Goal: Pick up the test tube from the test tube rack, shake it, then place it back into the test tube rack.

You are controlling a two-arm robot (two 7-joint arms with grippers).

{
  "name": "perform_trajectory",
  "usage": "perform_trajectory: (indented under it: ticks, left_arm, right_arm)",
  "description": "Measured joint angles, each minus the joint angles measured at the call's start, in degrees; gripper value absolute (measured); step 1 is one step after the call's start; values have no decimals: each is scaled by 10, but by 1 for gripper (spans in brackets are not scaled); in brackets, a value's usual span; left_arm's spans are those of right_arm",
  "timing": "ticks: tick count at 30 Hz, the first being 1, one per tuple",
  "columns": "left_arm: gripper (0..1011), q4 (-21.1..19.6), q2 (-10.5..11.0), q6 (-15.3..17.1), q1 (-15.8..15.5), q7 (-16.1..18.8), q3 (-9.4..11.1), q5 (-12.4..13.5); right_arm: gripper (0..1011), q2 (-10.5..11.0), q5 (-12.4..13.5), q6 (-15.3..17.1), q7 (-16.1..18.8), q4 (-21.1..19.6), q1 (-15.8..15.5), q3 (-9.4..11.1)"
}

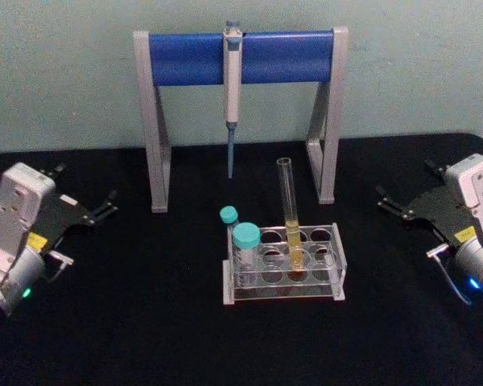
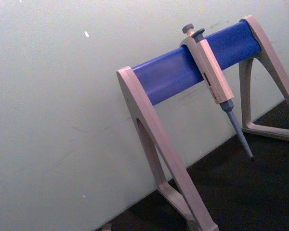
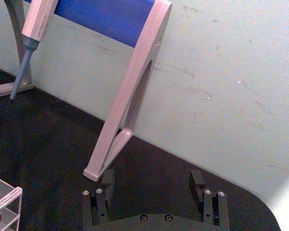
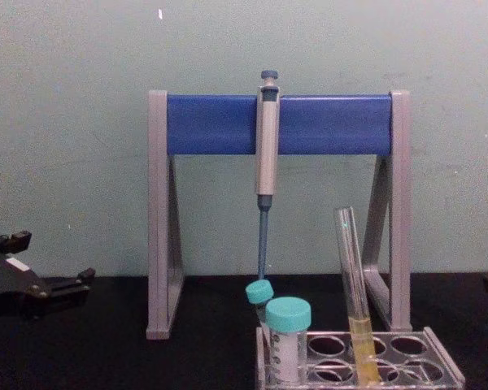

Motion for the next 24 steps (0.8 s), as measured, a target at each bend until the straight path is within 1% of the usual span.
perform_trajectory:
  ticks: [24]
  left_arm:
    - [1001,0,0,0,0,0,0,0]
  right_arm:
    - [1000,0,0,0,0,0,0,0]
